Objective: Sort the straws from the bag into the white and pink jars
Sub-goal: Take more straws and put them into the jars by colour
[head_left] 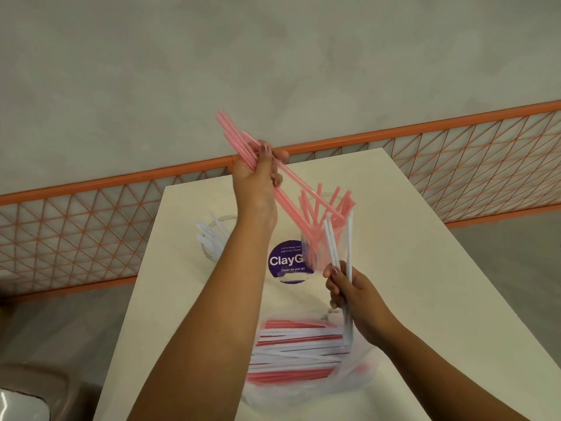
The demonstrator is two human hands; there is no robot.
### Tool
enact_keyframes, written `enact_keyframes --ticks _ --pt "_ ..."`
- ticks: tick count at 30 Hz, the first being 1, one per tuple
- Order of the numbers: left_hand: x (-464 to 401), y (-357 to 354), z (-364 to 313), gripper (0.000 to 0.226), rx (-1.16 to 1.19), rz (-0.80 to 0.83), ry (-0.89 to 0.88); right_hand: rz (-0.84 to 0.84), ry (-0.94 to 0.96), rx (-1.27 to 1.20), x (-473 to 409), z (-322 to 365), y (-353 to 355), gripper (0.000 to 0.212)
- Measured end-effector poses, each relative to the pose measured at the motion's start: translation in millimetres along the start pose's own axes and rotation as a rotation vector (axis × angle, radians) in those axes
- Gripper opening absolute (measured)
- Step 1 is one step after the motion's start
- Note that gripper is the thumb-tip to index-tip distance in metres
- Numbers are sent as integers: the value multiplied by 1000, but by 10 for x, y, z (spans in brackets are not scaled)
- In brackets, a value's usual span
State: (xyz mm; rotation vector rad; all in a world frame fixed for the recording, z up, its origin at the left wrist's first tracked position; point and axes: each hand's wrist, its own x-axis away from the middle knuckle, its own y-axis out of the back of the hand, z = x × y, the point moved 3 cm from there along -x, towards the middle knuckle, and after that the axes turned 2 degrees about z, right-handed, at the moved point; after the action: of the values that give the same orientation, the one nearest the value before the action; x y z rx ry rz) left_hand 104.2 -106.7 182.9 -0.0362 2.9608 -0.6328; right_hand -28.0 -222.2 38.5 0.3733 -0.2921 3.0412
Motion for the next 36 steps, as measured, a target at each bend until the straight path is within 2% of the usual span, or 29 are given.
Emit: enact_keyframes --ticks 3,8,11,16,24,31,36 --pt "-125 -120 -83 17 51 -15 -113 -38 12 -55 -16 28 63 27" --pt "-210 -290 183 17 -98 -61 -196 -100 33 -87 -35 79 130 27" --pt "-182 -330 481 10 -237 -61 -181 -119 64 -116 -46 110 167 26" --pt "-73 -308 856 10 -425 -3 -155 -141 86 -172 -104 128 223 28" --pt "26 -240 1035 3 -571 68 -115 -140 116 -229 -177 105 218 29" --pt "44 -148 1050 14 -693 119 -207 -167 117 -195 -191 94 195 27" --pt "111 -59 994 50 -1049 210 -398 -221 147 -166 -172 124 155 26"
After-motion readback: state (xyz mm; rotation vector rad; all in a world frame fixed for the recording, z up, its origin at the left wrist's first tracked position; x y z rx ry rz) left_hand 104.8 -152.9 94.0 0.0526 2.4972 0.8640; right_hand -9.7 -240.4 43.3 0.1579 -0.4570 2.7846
